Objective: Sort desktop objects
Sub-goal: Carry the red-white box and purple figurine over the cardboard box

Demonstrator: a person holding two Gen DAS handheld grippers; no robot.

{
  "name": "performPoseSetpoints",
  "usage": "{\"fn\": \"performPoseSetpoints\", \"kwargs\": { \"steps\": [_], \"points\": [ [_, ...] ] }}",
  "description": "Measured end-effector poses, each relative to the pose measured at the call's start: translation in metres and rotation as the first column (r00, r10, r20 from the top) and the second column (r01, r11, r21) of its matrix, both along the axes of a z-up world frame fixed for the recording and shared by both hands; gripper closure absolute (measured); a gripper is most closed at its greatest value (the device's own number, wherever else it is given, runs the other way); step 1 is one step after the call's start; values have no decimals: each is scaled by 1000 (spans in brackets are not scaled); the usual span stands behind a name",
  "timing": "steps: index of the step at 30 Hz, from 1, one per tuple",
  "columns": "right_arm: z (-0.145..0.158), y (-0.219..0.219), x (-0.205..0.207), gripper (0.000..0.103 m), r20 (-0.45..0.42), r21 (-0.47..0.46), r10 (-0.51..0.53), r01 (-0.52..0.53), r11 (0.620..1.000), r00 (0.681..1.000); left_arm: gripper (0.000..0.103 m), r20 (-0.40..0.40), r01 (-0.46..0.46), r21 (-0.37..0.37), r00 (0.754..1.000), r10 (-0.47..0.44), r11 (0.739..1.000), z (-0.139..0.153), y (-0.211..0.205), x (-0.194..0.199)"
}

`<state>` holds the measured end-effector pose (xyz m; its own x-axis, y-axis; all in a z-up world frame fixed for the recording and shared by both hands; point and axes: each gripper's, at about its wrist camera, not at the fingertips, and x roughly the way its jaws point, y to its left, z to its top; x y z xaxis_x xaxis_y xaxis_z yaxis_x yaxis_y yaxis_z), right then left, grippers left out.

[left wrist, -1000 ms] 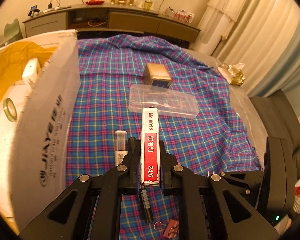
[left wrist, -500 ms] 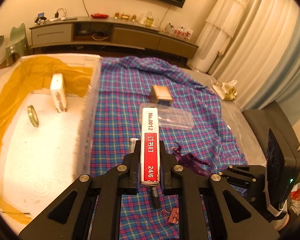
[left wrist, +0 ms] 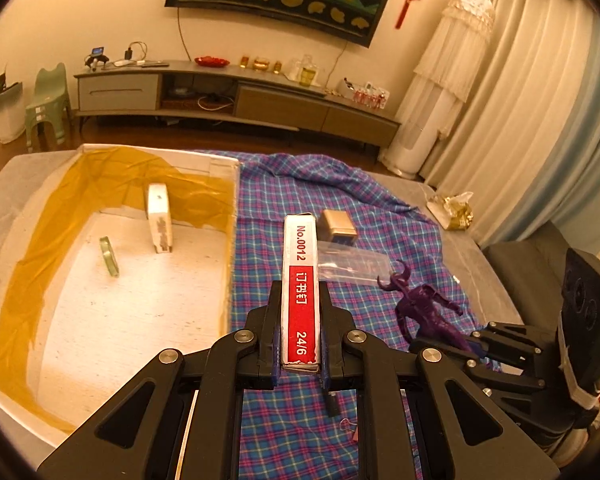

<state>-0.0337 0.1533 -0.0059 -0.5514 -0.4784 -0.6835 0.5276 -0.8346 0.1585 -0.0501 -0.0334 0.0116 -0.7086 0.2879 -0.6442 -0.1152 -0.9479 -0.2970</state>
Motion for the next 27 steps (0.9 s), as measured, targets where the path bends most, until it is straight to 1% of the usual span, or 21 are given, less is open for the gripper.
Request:
{"fn": "performPoseSetpoints", "kwargs": {
  "steps": [7, 13, 18, 27],
  "points": [
    [10, -9, 4, 90, -1, -35, -27, 27, 999, 1000, 89, -25, -21, 16, 999, 22, 1000, 7, -18, 10],
    [24, -24, 5, 90, 10, -77, -20, 21, 997, 1000, 89, -43, -51, 36, 998, 52, 998, 14, -40, 19],
    [36, -43, 7, 90, -7, -75, -1, 1, 997, 1000, 89, -58, -68, 52, 996, 71, 996, 19, -54, 25],
    [49, -71, 8, 90, -8, -76, 26, -27, 997, 1000, 89, -74, -96, 77, 992, 102, 992, 23, -75, 32]
  ]
}}
